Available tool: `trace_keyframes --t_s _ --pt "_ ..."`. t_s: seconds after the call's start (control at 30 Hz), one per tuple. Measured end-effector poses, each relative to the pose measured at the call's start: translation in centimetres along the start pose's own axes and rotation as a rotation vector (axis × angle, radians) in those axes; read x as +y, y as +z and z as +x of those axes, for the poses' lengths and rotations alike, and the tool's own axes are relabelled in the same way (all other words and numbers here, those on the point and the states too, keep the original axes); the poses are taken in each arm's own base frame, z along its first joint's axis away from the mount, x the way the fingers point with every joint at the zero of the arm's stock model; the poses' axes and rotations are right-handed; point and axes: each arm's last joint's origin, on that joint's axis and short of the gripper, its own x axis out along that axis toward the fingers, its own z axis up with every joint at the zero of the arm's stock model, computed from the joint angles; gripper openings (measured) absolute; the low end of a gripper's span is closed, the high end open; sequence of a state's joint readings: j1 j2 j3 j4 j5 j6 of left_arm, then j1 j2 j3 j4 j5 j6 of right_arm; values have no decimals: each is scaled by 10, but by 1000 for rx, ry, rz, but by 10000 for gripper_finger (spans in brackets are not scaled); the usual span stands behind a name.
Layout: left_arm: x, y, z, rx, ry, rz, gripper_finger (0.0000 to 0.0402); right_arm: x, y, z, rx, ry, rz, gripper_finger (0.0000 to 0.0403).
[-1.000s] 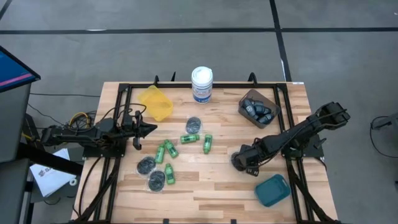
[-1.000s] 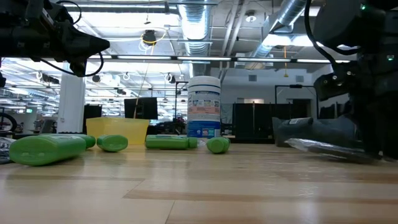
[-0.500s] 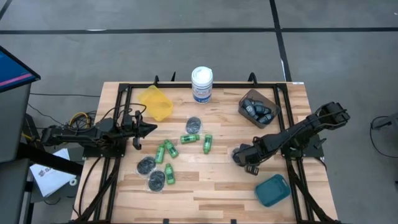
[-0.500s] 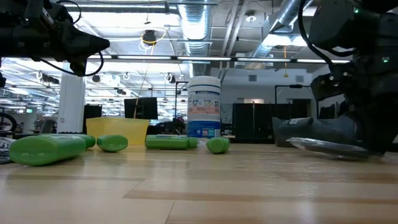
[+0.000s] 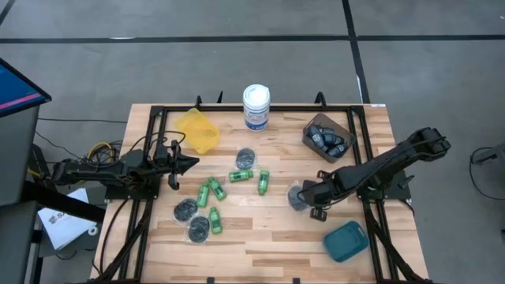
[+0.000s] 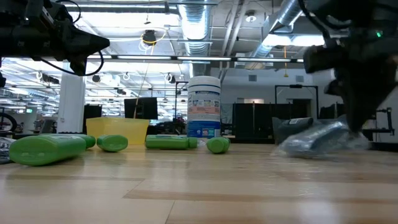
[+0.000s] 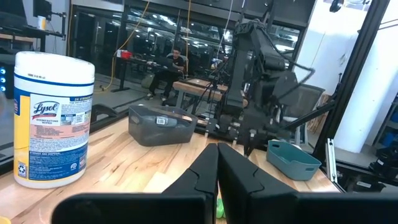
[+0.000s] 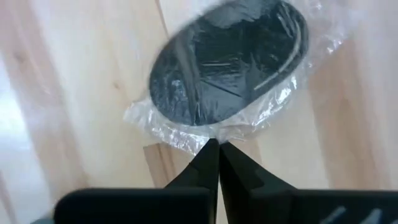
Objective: Pick & Place Travel size toiletries
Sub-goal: Put the black hairbrush into the blue bin
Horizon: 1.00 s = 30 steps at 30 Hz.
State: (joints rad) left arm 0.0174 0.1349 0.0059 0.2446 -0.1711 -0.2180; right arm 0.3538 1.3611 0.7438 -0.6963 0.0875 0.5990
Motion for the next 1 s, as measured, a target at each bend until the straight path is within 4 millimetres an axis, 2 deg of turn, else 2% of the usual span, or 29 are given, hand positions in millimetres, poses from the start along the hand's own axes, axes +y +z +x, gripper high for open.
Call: trace_keyframes --t_s 0.27,0.47,0.73,1.0 --pt "0 0 1 2 0 0 2 4 -4 -39 -53 32 -24 0" --pt "0 0 1 4 0 1 2 16 -14 -68 -81 86 -66 0" --pt "0 0 1 2 0 0 2 39 -43 -100 -17 117 -153 0" --pt "0 0 1 -1 0 0 2 55 -82 -118 69 101 -216 0"
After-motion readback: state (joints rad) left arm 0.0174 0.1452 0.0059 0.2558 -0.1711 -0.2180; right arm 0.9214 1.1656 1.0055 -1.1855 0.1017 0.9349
